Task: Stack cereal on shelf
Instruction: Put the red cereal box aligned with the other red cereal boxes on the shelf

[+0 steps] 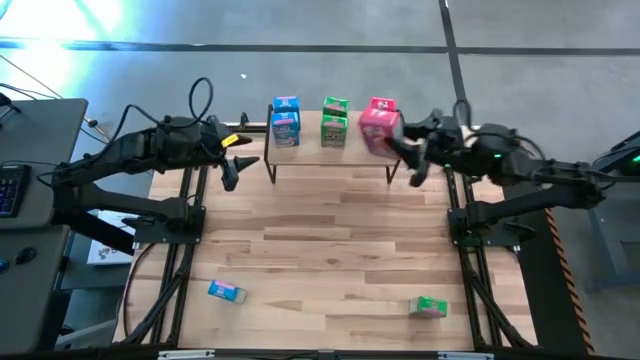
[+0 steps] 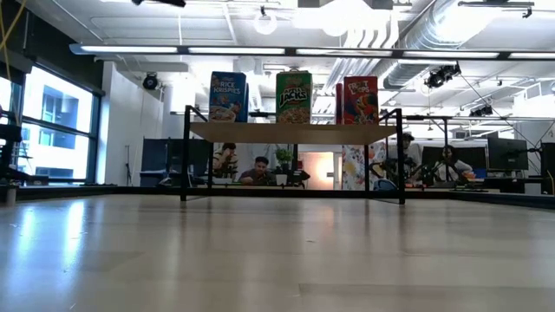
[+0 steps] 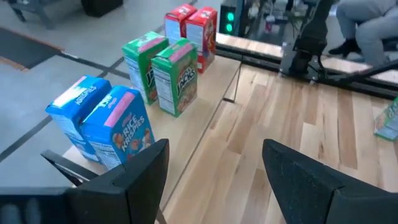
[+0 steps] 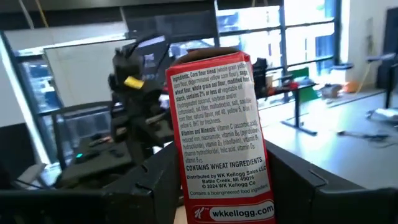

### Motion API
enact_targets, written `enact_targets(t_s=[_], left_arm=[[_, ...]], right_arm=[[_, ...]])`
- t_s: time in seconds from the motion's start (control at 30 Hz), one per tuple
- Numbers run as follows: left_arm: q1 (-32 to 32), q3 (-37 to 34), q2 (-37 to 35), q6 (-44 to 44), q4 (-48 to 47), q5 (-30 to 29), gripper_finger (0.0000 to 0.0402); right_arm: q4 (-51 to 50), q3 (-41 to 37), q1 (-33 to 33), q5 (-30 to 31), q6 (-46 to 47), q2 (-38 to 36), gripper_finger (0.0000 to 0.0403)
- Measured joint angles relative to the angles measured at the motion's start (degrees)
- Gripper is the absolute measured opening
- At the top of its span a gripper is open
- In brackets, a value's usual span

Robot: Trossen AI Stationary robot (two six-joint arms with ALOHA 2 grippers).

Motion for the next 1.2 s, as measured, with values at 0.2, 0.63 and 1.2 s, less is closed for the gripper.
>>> enact_targets(t_s=[0.2,0.63,1.2], left_arm=[[0.00,-8.91,-5.31,-0.03,9.05,-1.43,0.0250],[0.00,-14.79,-8.23,3.67,16.65,-5.70,0.0250],[0.00,-14.79,-8.17,4.08,16.57,-5.85,0.0250]], right_arm=[[-7.63,0.00,0.00,3.68,-2.95,-7.00,0.0186],[-29.49,-0.01,-0.02,10.91,-0.52,-12.66,0.0186],[-32.68,-0.07,0.00,6.36,0.39,-12.11,0.0186]])
